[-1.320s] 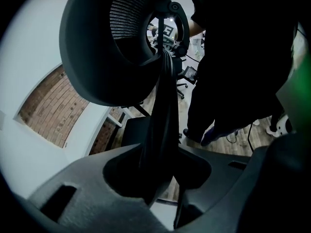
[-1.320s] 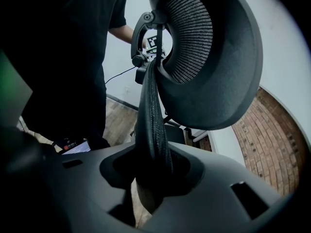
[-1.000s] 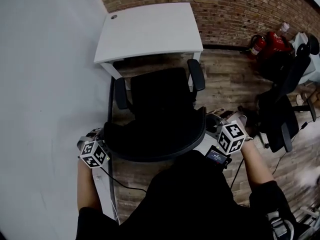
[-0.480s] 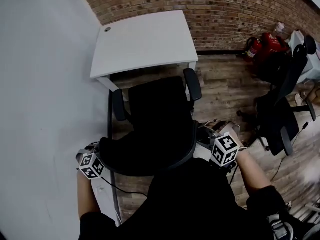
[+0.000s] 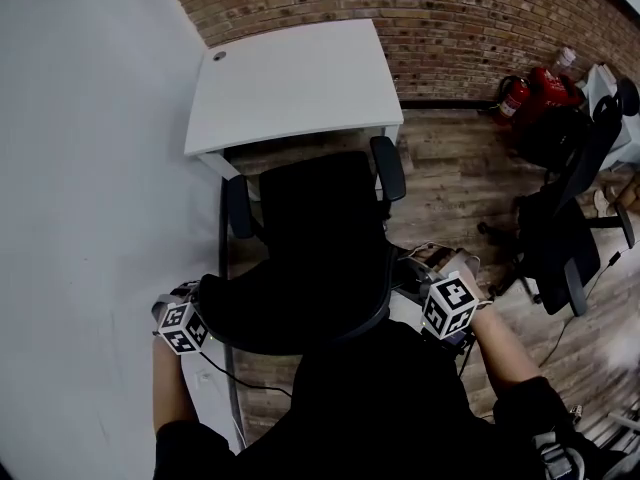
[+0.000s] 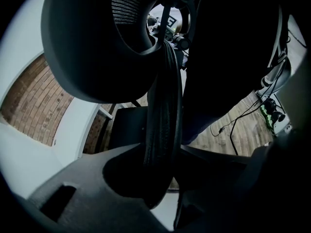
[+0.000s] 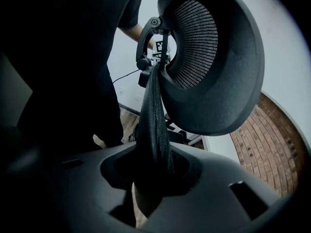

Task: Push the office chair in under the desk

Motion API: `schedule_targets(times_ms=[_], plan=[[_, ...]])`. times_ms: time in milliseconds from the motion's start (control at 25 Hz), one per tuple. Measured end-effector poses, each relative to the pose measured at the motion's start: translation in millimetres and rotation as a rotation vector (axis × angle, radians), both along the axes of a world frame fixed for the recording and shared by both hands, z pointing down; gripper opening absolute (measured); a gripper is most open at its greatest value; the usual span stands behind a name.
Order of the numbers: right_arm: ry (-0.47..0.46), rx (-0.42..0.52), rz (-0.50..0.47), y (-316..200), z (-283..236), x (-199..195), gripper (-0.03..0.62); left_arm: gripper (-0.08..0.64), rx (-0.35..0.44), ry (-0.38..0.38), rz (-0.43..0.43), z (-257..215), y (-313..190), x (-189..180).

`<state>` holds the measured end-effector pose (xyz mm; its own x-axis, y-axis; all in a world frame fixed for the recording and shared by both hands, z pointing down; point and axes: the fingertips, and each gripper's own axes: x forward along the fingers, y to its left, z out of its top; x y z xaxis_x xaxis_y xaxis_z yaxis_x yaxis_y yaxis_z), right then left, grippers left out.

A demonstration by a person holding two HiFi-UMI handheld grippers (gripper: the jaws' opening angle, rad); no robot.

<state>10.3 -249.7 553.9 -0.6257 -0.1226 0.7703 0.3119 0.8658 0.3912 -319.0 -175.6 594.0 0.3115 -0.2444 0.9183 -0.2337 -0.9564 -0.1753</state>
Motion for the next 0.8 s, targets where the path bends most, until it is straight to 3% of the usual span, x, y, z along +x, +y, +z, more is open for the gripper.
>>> schedule_targets(times_ms=[800], plan=[[-0.004, -0.02, 0.084, -38, 5, -76, 0.101, 0.144, 0.043, -0.008, 0.083, -1, -67, -80]])
